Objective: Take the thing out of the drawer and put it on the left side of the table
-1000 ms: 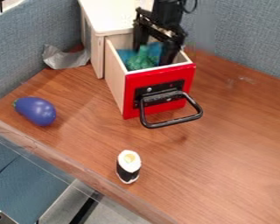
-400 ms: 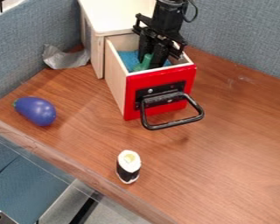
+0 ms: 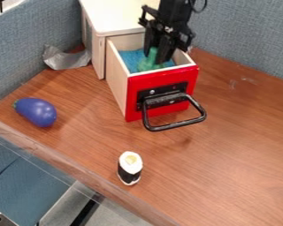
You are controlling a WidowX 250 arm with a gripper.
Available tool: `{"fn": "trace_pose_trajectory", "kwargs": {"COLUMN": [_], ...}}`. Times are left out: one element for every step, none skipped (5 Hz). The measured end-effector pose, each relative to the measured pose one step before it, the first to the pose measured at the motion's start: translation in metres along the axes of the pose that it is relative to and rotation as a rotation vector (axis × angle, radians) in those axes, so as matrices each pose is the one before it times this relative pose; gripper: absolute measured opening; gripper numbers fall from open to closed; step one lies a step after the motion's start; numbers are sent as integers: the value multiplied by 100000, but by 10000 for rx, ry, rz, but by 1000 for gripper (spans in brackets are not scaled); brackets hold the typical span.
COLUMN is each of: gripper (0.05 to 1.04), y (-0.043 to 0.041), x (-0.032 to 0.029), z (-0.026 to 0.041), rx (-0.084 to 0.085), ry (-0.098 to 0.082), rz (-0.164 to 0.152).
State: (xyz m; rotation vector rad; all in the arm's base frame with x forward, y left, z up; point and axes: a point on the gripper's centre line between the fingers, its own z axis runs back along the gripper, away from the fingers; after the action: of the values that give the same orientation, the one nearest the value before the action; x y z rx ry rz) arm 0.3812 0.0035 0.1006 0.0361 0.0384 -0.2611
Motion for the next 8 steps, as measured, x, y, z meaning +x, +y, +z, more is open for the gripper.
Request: {"fn": "trace_pose_trajectory", "kwargs": {"gripper": [322, 322, 322, 322, 322, 322, 322, 322], "y": [323, -78, -1233, -597, -202, -156, 588, 328], "x": [-1011, -1645, -1912, -3720, -4081, -2361, -1736, 333], "z": [2942, 2411, 1609, 399, -435, -2027, -3880, -2069], "rx": [96, 459, 398, 164, -117, -213, -229, -50], "ry": [-555, -388, -91, -59, -91, 195, 361, -147], "rz": [205, 194, -219, 203, 21, -170, -93, -72]}}
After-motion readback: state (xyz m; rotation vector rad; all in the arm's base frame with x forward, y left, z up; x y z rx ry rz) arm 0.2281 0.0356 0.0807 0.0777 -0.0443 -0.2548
